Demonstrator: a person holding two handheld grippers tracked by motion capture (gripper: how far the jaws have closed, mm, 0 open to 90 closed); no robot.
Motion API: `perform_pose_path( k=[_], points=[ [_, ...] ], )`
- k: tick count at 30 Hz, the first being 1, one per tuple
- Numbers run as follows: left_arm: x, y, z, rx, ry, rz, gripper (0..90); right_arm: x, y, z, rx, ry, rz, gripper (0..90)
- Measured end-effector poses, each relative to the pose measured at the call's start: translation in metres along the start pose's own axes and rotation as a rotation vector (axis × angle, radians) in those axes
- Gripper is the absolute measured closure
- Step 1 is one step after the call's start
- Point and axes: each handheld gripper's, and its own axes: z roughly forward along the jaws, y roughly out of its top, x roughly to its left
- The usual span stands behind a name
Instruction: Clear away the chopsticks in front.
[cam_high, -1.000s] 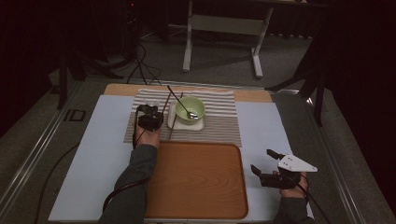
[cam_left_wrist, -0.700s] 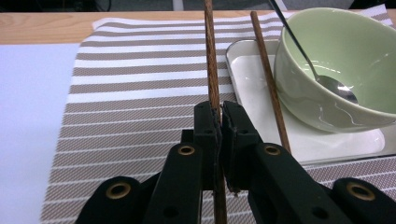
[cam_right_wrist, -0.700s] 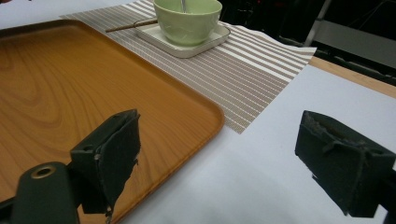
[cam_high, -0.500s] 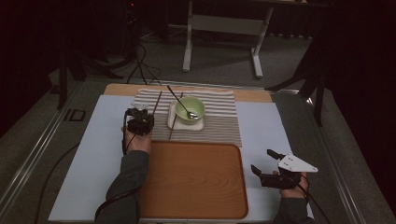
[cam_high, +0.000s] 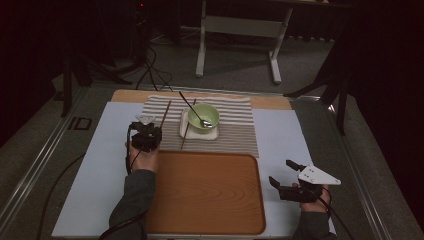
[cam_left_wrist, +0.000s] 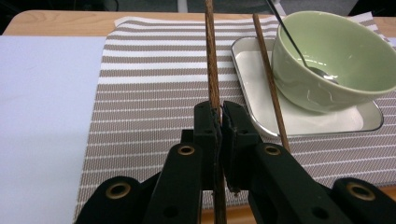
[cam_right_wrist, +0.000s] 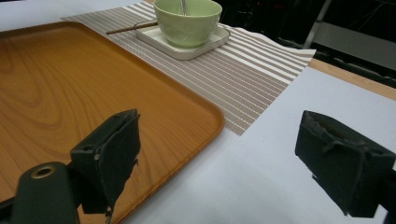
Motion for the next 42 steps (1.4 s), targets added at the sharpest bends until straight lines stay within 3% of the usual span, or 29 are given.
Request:
perform_pose_path(
  k=[9, 24, 35, 42],
  points=[
    [0.002, -0.017, -0.014, -0.018, 0.004, -0.042, 86.0, 0.001, 0.0, 0.0, -0.003, 0.0, 0.002, 13.5],
    [-0.007, -0.038, -0.043, -0.063, 0.043, -0.028, 86.0, 0.001, 0.001, 0.001, -0.006, 0.0, 0.0, 13.5],
    [-0.002, -0.066, -0.059, -0.075, 0.055, -0.081, 85.9, 0.002, 0.001, 0.001, -0.008, 0.003, -0.003, 13.5],
    [-0.003, -0.08, -0.07, -0.075, 0.06, -0.092, 85.9, 0.002, 0.001, 0.001, -0.008, 0.005, -0.004, 13.5]
  ],
)
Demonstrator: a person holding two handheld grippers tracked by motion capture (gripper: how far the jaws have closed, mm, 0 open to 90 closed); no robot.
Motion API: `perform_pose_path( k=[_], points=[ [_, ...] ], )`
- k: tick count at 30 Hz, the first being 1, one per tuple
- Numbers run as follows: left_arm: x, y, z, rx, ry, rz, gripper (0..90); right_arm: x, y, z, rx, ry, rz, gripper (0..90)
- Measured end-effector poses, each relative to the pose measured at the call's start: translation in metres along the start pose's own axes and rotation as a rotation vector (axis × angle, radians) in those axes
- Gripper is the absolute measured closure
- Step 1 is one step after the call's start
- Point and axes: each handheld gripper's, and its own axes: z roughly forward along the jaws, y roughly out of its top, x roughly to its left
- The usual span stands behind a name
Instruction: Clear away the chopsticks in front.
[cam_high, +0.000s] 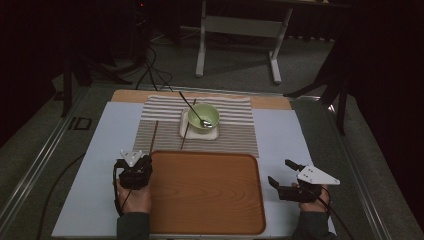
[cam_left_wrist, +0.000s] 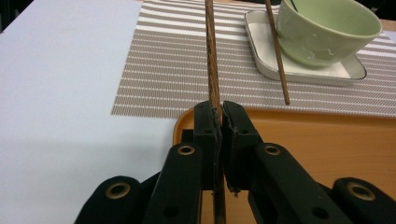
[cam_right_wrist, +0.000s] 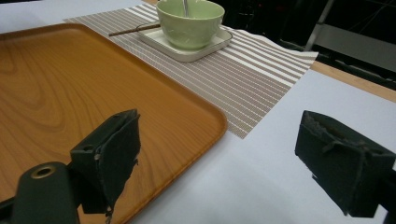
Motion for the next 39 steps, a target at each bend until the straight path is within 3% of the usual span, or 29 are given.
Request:
perform_pose_path(
  k=[8, 20, 39],
  points=[
    [0.003, -0.011, -0.008, -0.001, 0.006, -0.017, 85.8, 0.0, 0.0, 0.0, 0.0, 0.0, -0.002, 13.5],
    [0.008, -0.035, -0.015, 0.037, 0.007, -0.035, 85.7, 0.0, 0.0, 0.001, 0.001, 0.001, -0.003, 13.5],
    [0.003, -0.053, -0.029, 0.066, -0.005, -0.02, 85.7, 0.0, 0.0, 0.001, 0.002, 0.002, 0.001, 13.5]
  ],
)
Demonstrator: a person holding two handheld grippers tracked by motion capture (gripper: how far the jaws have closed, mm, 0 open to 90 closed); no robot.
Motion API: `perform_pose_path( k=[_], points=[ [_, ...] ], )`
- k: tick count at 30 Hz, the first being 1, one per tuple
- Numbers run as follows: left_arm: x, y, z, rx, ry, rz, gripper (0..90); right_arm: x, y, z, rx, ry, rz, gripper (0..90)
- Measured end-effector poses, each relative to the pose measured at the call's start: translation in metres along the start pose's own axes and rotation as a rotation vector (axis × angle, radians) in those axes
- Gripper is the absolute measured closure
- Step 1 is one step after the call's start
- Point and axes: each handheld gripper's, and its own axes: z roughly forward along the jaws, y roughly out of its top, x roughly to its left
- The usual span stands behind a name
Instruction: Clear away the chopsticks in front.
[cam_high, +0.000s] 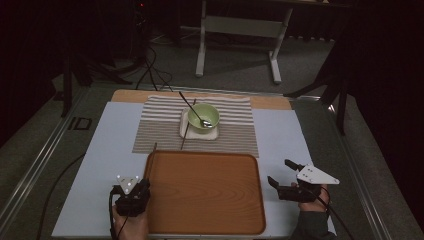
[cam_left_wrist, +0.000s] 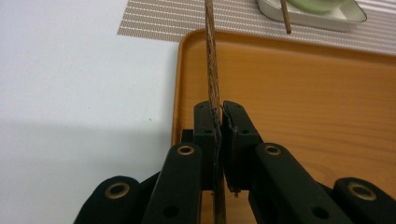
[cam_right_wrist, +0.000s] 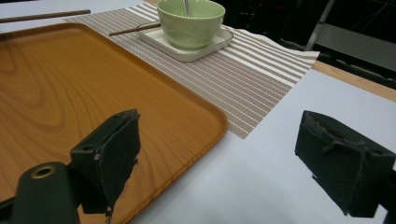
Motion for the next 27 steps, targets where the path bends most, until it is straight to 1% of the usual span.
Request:
perform_pose_path(
  k=[6, 8, 15, 21, 27],
  points=[
    [0.001, -0.005, -0.002, 0.007, 0.001, -0.005, 85.6, 0.0, 0.0, 0.001, 0.001, -0.001, 0.002, 13.5],
    [0.002, -0.008, -0.002, 0.004, 0.002, -0.017, 85.6, 0.0, 0.0, 0.001, 0.001, -0.002, 0.002, 13.5],
    [0.004, -0.014, -0.002, 0.018, 0.008, -0.024, 85.6, 0.0, 0.0, 0.001, 0.004, -0.001, 0.001, 13.5],
    [0.004, -0.019, -0.006, 0.021, 0.005, -0.023, 85.5, 0.0, 0.0, 0.001, 0.003, -0.002, 0.002, 13.5],
    [0.004, -0.026, -0.006, 0.036, 0.004, -0.028, 85.5, 0.001, 0.0, 0.001, 0.001, 0.0, -0.001, 13.5]
  ],
)
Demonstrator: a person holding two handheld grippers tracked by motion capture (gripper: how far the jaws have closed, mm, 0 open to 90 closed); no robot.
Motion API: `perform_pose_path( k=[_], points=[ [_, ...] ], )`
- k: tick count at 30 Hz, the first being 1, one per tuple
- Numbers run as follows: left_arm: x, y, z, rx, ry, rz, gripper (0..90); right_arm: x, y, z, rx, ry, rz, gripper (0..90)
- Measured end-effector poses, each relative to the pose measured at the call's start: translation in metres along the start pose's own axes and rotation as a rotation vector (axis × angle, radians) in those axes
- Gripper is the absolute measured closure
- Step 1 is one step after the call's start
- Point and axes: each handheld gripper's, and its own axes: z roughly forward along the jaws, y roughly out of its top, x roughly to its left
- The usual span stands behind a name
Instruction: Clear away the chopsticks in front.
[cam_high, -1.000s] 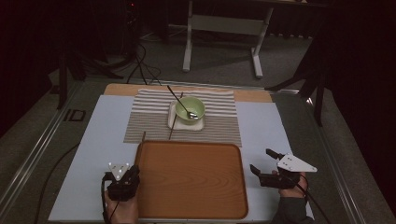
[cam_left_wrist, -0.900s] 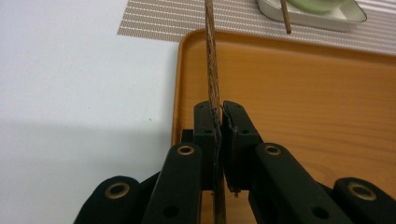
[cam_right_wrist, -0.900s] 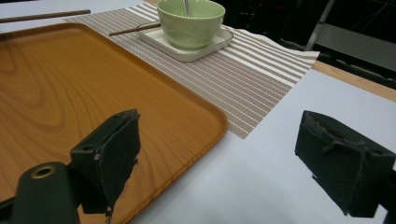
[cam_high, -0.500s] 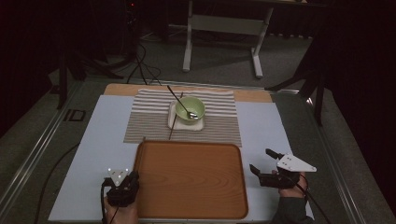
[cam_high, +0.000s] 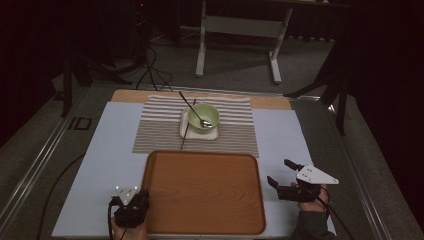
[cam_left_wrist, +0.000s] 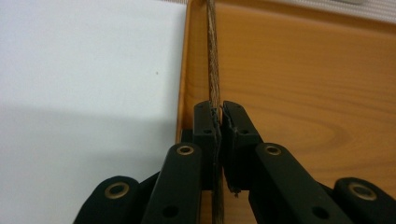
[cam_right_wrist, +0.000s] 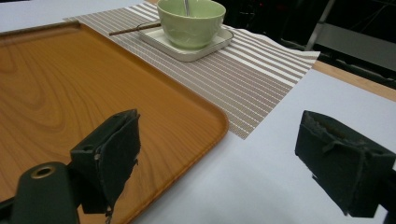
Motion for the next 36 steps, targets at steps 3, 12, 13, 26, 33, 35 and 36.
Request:
perform_pose_path(
  k=[3, 12, 13, 26, 33, 35, 36],
  points=[
    [0.001, -0.003, 0.001, 0.008, 0.001, -0.001, 85.4, 0.0, 0.0, 0.0, 0.001, -0.001, 0.001, 13.5],
    [-0.002, -0.003, 0.005, 0.021, -0.006, 0.008, 83.2, 0.0, 0.0, 0.0, 0.001, -0.001, -0.001, 13.5],
    [-0.002, -0.004, 0.005, 0.024, -0.008, 0.01, 82.4, 0.0, 0.0, 0.0, 0.002, -0.001, 0.0, 13.5],
    [-0.004, 0.0, 0.003, 0.022, -0.012, 0.043, 72.1, 0.0, 0.0, 0.0, -0.002, -0.001, -0.001, 13.5],
    [-0.007, 0.008, -0.003, -0.007, -0.036, 0.05, 62.4, 0.0, 0.0, 0.0, 0.0, -0.001, -0.001, 13.5],
    [-0.008, 0.01, -0.004, -0.013, -0.041, 0.052, 60.8, 0.0, 0.0, 0.0, 0.0, -0.002, -0.001, 13.5],
    [-0.008, 0.012, -0.004, -0.018, -0.044, 0.053, 60.1, 0.0, 0.0, 0.0, -0.001, -0.001, 0.0, 13.5]
  ],
)
